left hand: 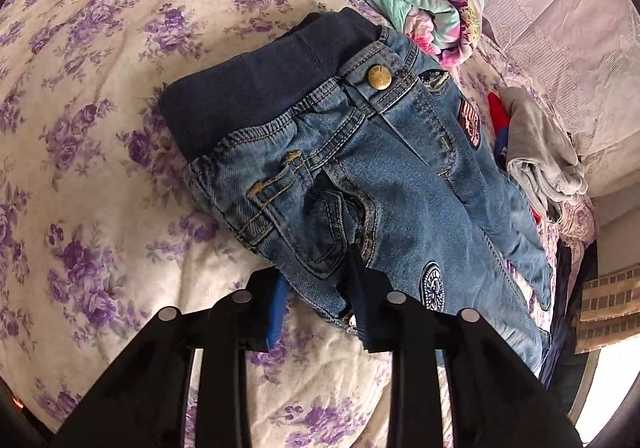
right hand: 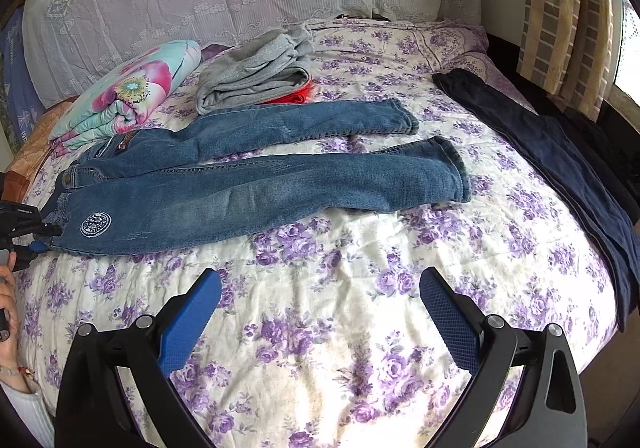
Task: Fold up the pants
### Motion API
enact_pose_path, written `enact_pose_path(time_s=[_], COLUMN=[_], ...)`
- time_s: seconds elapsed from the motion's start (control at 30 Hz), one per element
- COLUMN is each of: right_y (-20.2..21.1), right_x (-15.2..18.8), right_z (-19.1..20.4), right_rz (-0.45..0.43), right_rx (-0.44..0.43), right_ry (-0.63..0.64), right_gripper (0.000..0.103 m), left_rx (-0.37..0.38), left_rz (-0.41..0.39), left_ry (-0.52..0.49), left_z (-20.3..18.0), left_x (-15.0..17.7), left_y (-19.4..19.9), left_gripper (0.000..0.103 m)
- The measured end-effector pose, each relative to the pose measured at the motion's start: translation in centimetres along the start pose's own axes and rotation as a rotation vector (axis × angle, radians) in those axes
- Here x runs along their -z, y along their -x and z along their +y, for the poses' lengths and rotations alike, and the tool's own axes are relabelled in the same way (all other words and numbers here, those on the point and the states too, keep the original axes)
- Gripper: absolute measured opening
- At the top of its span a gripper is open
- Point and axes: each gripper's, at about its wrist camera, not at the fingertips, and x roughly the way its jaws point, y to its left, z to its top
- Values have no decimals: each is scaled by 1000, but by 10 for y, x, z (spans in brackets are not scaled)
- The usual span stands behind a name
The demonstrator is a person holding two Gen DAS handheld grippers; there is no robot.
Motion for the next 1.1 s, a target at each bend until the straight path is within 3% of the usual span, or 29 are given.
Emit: enact_pose_path(time_s=[0.1,0.23,0.37,0.5,0.67,0.77,0.8,0.83,0.87,0.9,1.0,1.1], right_y=[-7,-23,-52,-92,-148,-156,-157,-162,-171,-182,-183,-157], right_x=[4,-6,-30,-48,-47,-46,-49,-50,-50,-51,-53,-62], right_z=[-21,-64,-110,-119,-132,-136,-135,-136,-137,-139,-134,-133], right_rz=[18,56,125,212,310,242,210,189,204,221,193,123], right_rx=[11,38,-87,-224,-150,-167,-192,-247,-307,-352,-339,-303], right_ry=[-36,-133,-313,-398,-524,-564,-569,-584,-605,-630,-616,-575], right_gripper=[100,100,100,100,100,100,86,67,21,11,10,9], left_rx=[3,-7,-5,38,32,13,3,-11,-28,-45,-82,-55], left_rz=[8,-46,-93,-94,-81,-72,-74,-77,-79,-80,-92,-116], left_ry=[40,-25,-47,-21,-27,-32,-38,-47,-54,-58,-78,-77], left_z=[6,0,-3,6,10,10,9,6,4,1,-6,-2], left_x=[6,9,14,14,11,9,9,8,7,7,7,11], left_y=[-3,5,13,16,8,-1,-3,-4,-6,-8,-8,4], left_gripper=[23,19,19,18,18,18,18,18,18,18,18,17])
